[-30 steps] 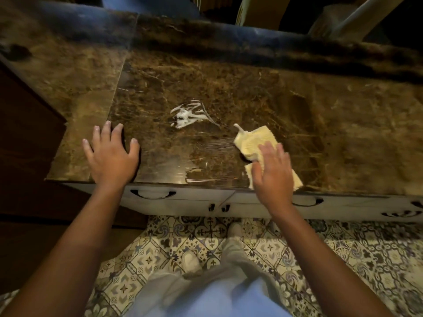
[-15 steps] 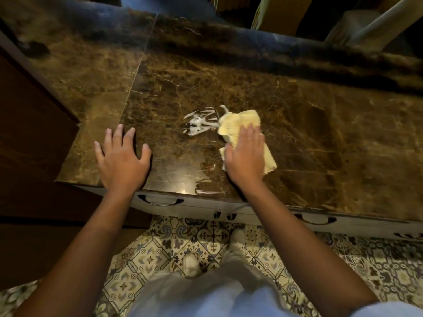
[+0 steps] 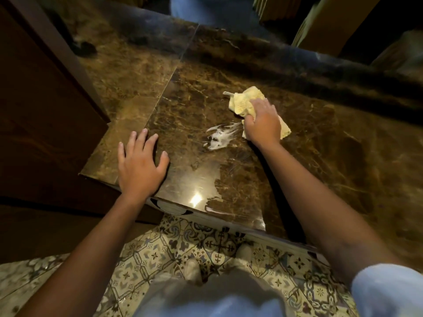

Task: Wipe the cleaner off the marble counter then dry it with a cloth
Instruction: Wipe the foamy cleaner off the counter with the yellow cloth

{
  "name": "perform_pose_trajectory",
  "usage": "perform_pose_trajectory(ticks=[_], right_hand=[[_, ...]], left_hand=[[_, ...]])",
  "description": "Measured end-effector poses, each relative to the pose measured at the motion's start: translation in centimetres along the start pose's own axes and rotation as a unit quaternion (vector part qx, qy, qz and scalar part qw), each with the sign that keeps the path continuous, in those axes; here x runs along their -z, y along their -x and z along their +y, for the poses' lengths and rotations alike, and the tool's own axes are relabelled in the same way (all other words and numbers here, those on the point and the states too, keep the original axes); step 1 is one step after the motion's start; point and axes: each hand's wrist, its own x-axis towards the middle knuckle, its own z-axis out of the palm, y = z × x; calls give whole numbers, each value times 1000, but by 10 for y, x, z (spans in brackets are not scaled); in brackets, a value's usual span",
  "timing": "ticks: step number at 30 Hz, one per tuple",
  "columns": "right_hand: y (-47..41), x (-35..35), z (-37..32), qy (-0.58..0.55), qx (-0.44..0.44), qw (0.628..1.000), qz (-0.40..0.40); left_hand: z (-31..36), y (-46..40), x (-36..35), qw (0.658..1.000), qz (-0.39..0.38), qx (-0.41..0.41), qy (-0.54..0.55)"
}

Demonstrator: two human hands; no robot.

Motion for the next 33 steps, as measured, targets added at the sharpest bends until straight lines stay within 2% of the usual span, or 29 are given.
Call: perform_pose_trajectory(ticks=[2, 6, 9, 14, 17, 19, 22, 24, 26, 30, 33], right_hand=[[-4, -6, -19, -48, 81, 994, -55], [19, -10, -38, -95, 213, 954, -187], [58, 3, -28, -111, 257, 936, -211], [140, 29, 15, -131, 276, 927, -219], [173, 49, 45, -136, 256, 936, -201], [178, 63, 60, -145, 208, 951, -175], [167, 77, 72, -139, 116, 981, -67], [150, 85, 80, -95, 68, 993, 20], [132, 88, 89, -36, 16, 997, 61], [117, 69, 85, -41, -66, 996, 48], [121, 44, 56, -40, -17, 999, 32]], left_hand=[[0, 0, 0, 1000, -8, -2, -6], [-2, 0, 0, 1000, -17, -3, -7], [-2, 0, 0, 1000, -18, -3, -1], [1, 1, 3, 999, -34, 3, 7], [0, -2, 7, 998, -56, -6, 3], [-7, -8, 12, 997, -64, -26, -15], [-17, -16, 17, 997, -67, -36, -23], [-18, -14, 13, 996, -80, -18, -23], [-19, -12, 6, 995, -88, -13, -36], [-24, -13, 2, 997, -70, -18, -36], [-24, -12, 2, 998, -55, -21, -34]])
